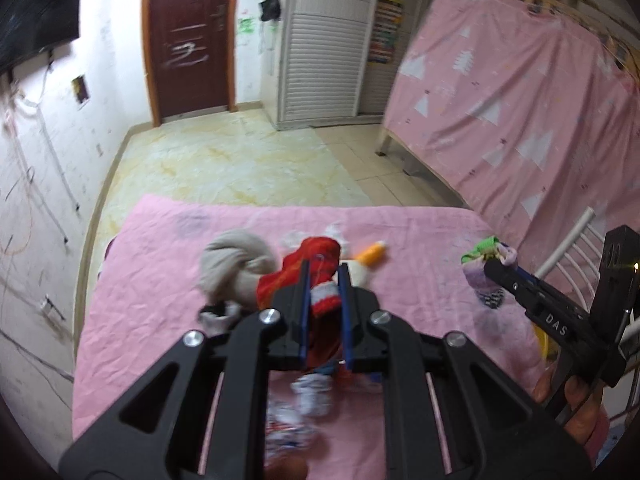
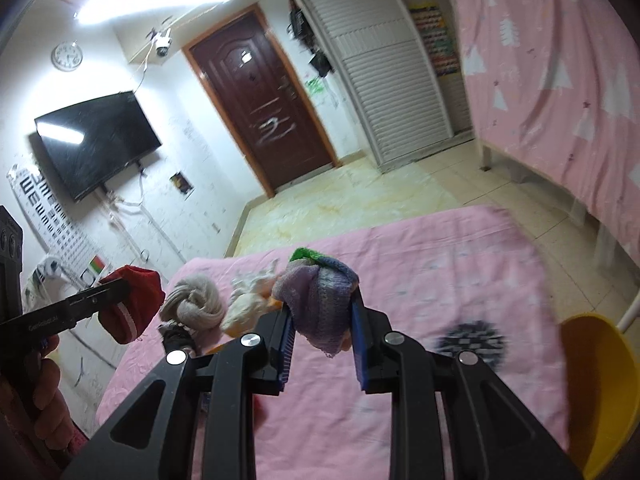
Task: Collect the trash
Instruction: 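Carry the purple cloth and red hat to the yellow bucket and release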
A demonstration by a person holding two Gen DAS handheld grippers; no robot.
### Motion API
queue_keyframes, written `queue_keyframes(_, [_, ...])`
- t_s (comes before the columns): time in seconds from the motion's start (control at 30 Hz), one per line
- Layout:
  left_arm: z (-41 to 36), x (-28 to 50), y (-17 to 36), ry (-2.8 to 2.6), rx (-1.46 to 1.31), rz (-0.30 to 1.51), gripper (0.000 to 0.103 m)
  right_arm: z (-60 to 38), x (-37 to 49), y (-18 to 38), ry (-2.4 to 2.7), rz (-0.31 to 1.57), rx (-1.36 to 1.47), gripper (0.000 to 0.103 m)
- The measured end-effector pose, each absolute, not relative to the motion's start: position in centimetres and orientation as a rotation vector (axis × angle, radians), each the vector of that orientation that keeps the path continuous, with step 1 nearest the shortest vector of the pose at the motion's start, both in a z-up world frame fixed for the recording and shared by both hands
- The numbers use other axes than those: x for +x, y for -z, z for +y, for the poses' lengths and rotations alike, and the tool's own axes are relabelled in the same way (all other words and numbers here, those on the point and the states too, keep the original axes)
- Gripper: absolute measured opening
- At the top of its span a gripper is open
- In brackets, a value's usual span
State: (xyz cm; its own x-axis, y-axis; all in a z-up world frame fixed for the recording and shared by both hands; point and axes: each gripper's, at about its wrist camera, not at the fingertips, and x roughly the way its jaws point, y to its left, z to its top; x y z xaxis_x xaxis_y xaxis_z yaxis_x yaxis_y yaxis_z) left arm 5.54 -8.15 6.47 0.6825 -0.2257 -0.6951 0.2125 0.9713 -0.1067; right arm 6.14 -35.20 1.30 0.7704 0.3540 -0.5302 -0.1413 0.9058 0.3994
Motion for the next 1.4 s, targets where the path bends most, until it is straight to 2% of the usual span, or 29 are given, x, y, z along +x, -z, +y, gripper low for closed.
queue_keyframes(0.47, [-21.3,3.5,-6.8,0.486,0.155,0.792,0.011,-46.5,0.2,-1.6,-0.04,0.531,0.404,0.018])
queue_keyframes(1.07, [-37.1,0.2,-5.2,0.801,0.268,0.857,0.011,-56.1,-5.3,2.1,0.151,0.522,0.494,0.019])
queue_keyframes(1.17, [-38.7,0.6,-4.8,0.797,0.278,0.874,0.015,-56.0,-5.7,2.3,0.172,0.53,0.479,0.026])
queue_keyframes(1.23, [-39.1,0.7,-4.9,0.801,0.274,0.878,0.021,-56.0,-5.8,2.4,0.171,0.535,0.479,0.035])
queue_keyframes(1.3, [-39.1,0.7,-5.0,0.805,0.266,0.876,0.034,-55.9,-5.8,2.3,0.175,0.535,0.478,0.051])
queue_keyframes(1.37, [-39.1,0.7,-5.1,0.803,0.258,0.874,0.044,-55.8,-5.8,2.3,0.175,0.531,0.481,0.059])
queue_keyframes(1.4, [-38.9,0.7,-5.1,0.801,0.259,0.872,0.044,-55.8,-5.8,2.3,0.176,0.53,0.482,0.06])
